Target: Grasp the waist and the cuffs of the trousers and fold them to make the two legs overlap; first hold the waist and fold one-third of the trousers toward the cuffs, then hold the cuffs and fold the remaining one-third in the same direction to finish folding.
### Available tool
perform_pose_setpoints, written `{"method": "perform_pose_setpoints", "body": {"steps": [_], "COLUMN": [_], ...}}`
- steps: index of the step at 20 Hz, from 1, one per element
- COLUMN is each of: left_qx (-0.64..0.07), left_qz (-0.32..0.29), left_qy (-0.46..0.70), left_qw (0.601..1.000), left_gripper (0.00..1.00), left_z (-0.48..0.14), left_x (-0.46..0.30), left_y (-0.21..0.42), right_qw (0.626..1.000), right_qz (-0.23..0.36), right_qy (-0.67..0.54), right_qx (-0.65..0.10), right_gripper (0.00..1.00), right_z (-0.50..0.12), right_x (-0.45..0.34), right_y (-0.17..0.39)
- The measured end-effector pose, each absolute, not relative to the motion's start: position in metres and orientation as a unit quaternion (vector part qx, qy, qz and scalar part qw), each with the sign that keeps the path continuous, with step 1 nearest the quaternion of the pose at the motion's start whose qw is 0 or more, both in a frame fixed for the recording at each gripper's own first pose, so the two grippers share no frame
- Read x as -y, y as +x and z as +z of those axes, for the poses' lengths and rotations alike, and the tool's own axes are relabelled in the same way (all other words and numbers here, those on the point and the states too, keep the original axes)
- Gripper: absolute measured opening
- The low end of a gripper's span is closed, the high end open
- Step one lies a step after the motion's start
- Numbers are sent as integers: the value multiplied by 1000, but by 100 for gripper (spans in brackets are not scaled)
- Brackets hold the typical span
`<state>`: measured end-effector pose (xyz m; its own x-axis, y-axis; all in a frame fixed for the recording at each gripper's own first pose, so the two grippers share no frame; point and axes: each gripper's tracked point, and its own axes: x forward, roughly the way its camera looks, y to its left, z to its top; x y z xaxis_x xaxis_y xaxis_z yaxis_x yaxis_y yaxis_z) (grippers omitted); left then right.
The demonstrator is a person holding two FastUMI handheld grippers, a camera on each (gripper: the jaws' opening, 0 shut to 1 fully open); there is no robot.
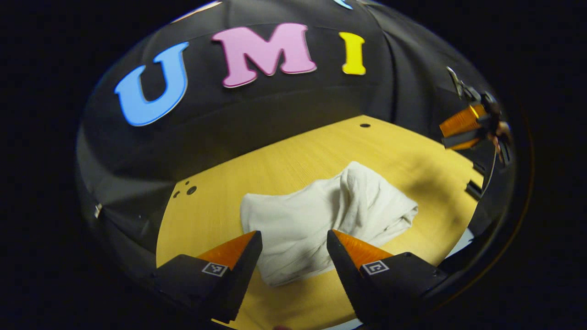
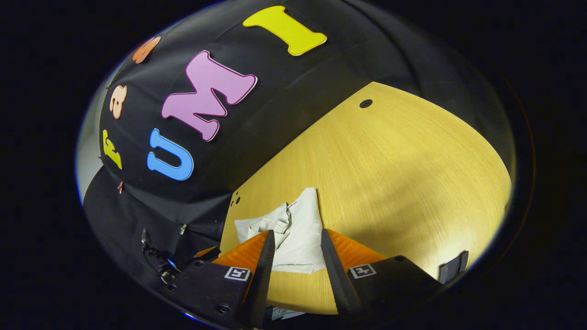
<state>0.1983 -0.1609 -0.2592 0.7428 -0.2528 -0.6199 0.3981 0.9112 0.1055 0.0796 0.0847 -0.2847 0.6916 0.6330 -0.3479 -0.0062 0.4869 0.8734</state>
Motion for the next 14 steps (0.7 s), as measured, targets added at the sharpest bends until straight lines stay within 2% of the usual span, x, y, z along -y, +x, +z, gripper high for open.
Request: {"method": "perform_pose_setpoints", "body": {"steps": [2,5,7,10,11,12,14], "left_qx": [-320,-335,-336,-330,-326,-322,-315], "left_qz": [-162,-177,-165,-142,-141,-141,-138], "left_qy": [53,-78,-139,-162,-170,-178,-194], "left_qw": [932,922,917,919,919,919,919], "left_gripper": [91,91,90,90,90,90,90], "left_z": [-248,-231,-222,-214,-208,-203,-196], "left_x": [150,158,153,133,130,130,127], "left_y": [194,181,178,174,172,170,165], "right_qw": [792,788,785,782,779,777,776], "right_qz": [205,212,218,225,230,234,232], "right_qy": [465,468,468,465,463,461,457], "right_qx": [-338,-339,-342,-348,-354,-359,-367], "right_gripper": [63,63,63,63,74,64,69], "right_z": [-281,-276,-275,-276,-277,-277,-281], "right_x": [-94,-108,-117,-125,-128,-129,-129], "right_y": [78,78,77,76,74,74,76]}}
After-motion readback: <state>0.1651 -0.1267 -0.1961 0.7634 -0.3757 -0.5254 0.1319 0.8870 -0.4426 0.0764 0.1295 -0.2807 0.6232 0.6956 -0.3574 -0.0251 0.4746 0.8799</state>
